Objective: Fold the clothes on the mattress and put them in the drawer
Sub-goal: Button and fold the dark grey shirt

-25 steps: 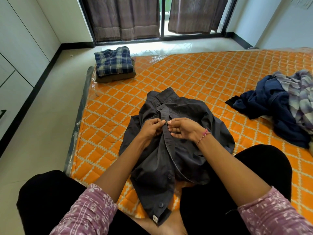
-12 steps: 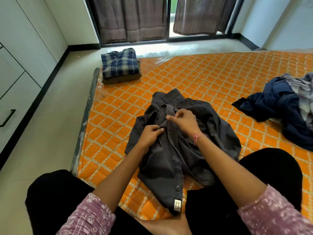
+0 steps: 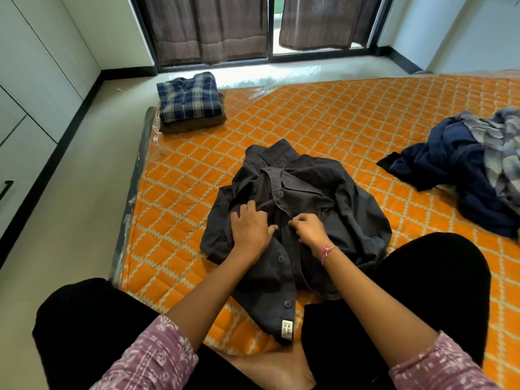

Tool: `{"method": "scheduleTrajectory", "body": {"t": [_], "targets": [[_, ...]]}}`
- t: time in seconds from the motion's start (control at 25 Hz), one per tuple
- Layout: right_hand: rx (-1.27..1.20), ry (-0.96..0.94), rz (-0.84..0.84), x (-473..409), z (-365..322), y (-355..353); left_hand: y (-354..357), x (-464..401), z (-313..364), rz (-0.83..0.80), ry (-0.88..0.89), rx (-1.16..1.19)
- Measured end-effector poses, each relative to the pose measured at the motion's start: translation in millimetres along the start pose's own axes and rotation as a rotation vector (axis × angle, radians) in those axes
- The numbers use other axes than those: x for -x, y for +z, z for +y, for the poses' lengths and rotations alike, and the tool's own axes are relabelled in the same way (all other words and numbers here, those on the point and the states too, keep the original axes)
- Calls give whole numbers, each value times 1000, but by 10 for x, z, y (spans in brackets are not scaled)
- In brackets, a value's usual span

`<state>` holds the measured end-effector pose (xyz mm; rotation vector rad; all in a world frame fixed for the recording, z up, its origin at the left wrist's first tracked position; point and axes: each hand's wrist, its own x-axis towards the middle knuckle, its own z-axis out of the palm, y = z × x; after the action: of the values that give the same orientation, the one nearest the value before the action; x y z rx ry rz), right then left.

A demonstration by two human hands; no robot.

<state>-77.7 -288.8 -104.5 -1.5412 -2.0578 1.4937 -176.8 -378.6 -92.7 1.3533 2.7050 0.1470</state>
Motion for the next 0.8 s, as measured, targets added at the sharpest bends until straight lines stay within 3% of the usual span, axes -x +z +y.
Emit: {"method": "scheduleTrajectory", "body": {"t": [0.16, 0.32, 0.4, 0.48, 0.56, 0.64, 0.8], "targets": [[-470, 84, -196, 90, 36, -37, -35, -16, 59, -70, -53, -70], [-595, 145, -412, 95, 5, -167, -153, 137, 3, 36, 12, -196], [-536, 164, -488, 105, -21, -174, -212, 124, -51, -3, 44, -191], [-479, 170, -498, 125, -69, -132, -277, 23, -147, -110, 74, 40], [-520, 169, -486, 141, -118, -81, -295, -35, -242, -275, 57, 474], [-575, 152, -445, 159, -153, -46, -302, 27, -279, -304, -53, 828], [-433, 17, -141, 217, -168, -16, -321, 144, -271, -381, -266, 1128]]}}
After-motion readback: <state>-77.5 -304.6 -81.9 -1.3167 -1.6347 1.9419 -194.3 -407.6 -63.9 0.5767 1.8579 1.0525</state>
